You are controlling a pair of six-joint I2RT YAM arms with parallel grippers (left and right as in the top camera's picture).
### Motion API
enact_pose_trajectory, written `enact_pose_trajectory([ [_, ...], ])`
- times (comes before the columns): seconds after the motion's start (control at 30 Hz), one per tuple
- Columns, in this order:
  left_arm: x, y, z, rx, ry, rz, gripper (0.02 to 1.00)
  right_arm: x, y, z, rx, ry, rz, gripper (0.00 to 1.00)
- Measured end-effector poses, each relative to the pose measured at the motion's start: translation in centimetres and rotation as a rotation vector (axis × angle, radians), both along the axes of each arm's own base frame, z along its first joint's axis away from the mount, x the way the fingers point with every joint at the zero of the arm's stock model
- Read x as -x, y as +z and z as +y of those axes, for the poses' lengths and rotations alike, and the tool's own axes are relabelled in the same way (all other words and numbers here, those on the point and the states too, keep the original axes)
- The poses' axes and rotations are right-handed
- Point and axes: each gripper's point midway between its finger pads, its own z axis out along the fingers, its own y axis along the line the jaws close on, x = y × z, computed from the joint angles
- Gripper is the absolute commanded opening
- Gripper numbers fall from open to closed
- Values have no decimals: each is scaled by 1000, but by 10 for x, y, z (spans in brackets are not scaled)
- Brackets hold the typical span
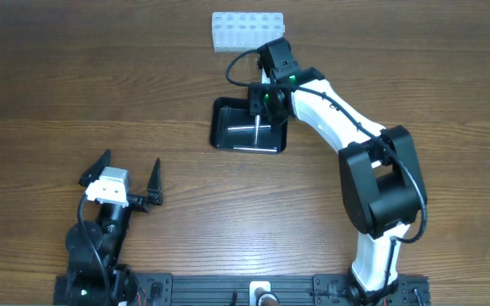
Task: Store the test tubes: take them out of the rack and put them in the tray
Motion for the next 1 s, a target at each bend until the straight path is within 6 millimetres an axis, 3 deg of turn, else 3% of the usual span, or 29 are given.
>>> enact_pose_trajectory([
  [0.1,0,0,0,0,0,0,1000,-1,22,-4,-2,10,-45,546],
  [0.2,0,0,0,0,0,0,1000,-4,72,-13,-2,13,-154,698],
  [0.3,0,0,0,0,0,0,1000,-4,135,-29,5,20,-309,807],
  [0.37,0,0,0,0,0,0,998,-7,180,-43,15,33,-446,869],
  [0.43,0,0,0,0,0,0,998,-10,221,-59,29,35,-586,993],
  [0.47,0,0,0,0,0,0,998,-9,248,-71,43,22,-679,993],
  [0.5,0,0,0,0,0,0,1000,-4,273,-86,67,0,-774,993],
  [0.57,0,0,0,0,0,0,1000,9,301,-108,107,-40,-902,991],
  [0.6,0,0,0,0,0,0,1000,26,315,-125,147,-71,-989,991],
  [0.7,0,0,0,0,0,0,1000,58,324,-152,203,-118,-1084,993],
  [0.73,0,0,0,0,0,0,1000,71,319,-166,233,-144,-1108,991],
  [0.8,0,0,0,0,0,0,1000,90,303,-188,278,-189,-1122,993],
  [0.87,0,0,0,0,0,0,1000,110,271,-206,317,-224,-1105,993],
  [1.0,0,0,0,0,0,0,1000,142,225,-215,326,-231,-1106,991],
])
